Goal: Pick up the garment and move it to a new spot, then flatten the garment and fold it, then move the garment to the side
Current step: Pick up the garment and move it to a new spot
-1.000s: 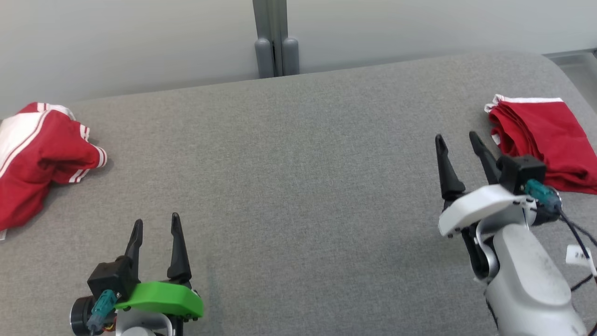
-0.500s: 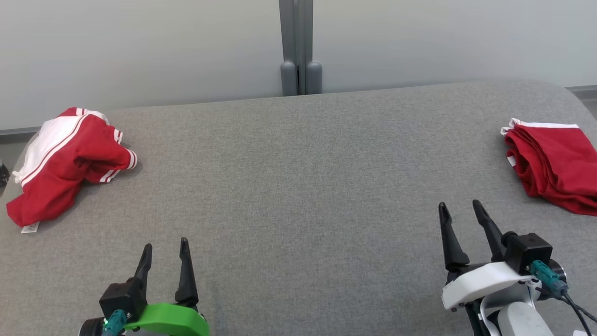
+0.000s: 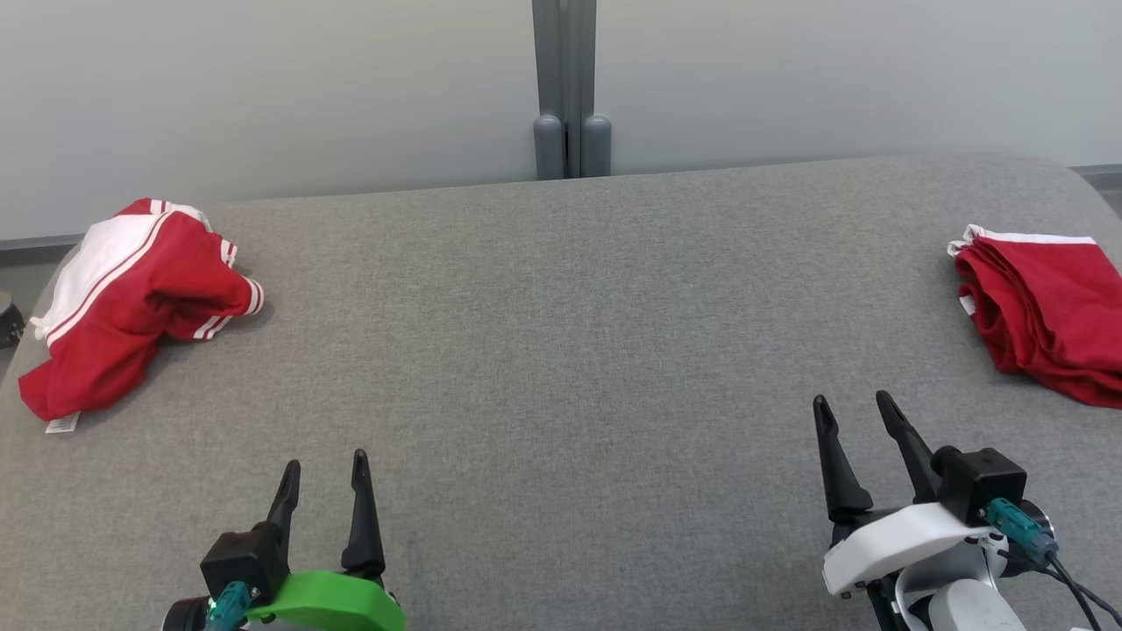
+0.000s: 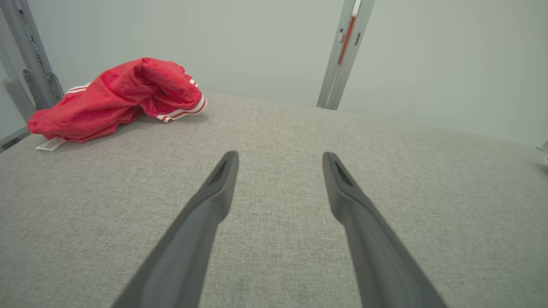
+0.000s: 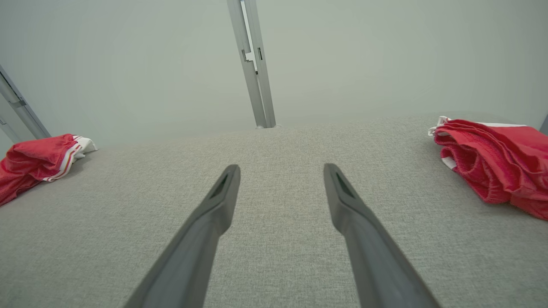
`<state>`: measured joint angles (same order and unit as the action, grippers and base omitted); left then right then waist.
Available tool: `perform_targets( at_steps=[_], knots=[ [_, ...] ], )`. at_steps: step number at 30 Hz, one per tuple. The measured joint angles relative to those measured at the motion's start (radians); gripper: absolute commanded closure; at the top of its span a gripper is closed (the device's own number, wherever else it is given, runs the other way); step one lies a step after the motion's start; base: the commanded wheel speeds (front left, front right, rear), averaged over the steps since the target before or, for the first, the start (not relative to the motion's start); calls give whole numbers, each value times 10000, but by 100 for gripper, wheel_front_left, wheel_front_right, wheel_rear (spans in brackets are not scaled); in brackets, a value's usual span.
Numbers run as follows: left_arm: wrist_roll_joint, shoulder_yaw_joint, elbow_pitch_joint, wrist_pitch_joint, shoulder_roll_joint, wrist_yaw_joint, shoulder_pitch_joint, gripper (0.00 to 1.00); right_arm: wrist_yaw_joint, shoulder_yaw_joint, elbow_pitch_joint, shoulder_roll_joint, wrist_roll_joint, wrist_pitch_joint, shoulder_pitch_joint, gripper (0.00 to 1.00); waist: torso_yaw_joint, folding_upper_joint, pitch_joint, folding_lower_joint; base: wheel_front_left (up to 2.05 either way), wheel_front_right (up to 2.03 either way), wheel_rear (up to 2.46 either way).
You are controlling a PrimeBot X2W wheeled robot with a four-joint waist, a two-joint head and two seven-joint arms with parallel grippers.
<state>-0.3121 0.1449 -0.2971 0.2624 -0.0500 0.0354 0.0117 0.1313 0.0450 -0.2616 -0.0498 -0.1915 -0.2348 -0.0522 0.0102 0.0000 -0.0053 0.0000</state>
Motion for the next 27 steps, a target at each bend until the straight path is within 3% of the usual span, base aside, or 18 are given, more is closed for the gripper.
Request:
perform_targets(
  at_steps=[14,27],
  knots=[
    [6,105,58,-2,4,48,98,0,0,138,115,0,88,21,69,0,507,0,62,0,0,0,0],
    [65,8,98,0,12,77,296,0,0,387,332,4,130,134,106,0,2626,0,208,0,0,0,0]
  ],
)
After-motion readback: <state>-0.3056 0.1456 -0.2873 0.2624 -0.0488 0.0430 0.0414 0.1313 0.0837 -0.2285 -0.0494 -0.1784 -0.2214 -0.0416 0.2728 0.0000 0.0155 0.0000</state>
